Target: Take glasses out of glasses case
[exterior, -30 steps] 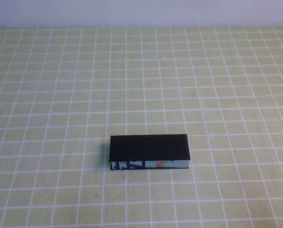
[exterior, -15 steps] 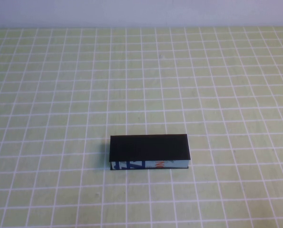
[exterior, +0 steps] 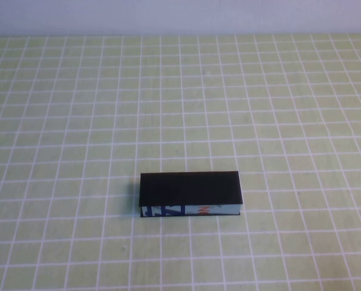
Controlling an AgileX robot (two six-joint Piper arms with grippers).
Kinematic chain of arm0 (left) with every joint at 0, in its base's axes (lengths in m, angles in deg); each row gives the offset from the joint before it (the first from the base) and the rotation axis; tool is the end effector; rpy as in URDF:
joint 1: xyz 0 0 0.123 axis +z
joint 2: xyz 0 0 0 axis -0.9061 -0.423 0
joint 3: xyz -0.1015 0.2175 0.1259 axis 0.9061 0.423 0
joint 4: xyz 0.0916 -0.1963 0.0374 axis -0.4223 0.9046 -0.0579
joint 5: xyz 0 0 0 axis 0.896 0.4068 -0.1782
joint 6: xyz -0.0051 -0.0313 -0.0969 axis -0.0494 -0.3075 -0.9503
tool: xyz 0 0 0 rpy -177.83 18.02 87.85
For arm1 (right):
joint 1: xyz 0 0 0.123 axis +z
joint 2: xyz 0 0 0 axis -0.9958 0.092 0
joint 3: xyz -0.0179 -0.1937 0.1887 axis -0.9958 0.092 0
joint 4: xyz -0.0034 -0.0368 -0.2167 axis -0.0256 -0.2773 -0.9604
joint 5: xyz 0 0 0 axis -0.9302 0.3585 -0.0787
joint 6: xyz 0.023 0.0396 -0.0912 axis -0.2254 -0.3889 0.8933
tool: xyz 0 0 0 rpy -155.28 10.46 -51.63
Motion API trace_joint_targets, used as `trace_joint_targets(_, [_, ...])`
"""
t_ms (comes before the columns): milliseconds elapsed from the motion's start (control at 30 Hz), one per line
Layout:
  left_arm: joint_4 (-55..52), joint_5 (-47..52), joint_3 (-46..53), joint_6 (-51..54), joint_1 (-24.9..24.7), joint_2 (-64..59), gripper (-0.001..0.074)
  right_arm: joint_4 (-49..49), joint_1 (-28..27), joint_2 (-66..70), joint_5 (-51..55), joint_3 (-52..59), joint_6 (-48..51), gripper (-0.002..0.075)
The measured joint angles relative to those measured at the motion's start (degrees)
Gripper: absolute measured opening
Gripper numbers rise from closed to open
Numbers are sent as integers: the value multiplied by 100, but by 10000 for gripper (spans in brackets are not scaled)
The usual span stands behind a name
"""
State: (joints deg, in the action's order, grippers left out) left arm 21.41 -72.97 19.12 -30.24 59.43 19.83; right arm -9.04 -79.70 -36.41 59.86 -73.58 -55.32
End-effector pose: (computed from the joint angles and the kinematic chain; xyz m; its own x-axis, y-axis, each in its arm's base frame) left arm 0.0487 -0.0098 0.1991 -0.0881 -0.5460 -0.8331 0.1161 0.8251 -0.5530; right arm 0.0461 0.0081 0.1740 -0.2534 0.0869 -0.9635 -0.0987 0.9884 0.1151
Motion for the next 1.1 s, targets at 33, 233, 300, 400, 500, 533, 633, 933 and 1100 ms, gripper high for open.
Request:
trace_joint_targets(33, [89,186,-73,-17,0,-76,-4,0,0,0,0,0,0,-18])
trace_joint_targets(233, [165,1787,-1259,56,0,-1686,-4,0,0,0,0,0,0,-18])
trace_joint_targets(300, [165,2260,-1797,384,0,-2437,-4,0,0,0,0,0,0,-18])
trace_joint_targets(400, [196,2802,-2573,1062,0,-3521,-4,0,0,0,0,0,0,-18])
trace_joint_targets(500, [429,3258,-3308,1865,0,-4726,-4,0,0,0,0,0,0,-18])
trace_joint_targets(533, [557,3361,-3502,2127,0,-5049,-4,0,0,0,0,0,0,-18])
trace_joint_targets(633, [1247,3489,-4112,3174,0,-6138,-4,0,0,0,0,0,0,-18])
trace_joint_targets(933, [3034,3372,-5507,5474,-489,-9019,-4,0,0,0,0,0,0,-18])
trace_joint_targets(1100, [3143,3490,-6472,5707,-727,-10214,-4,0,0,0,0,0,0,-18])
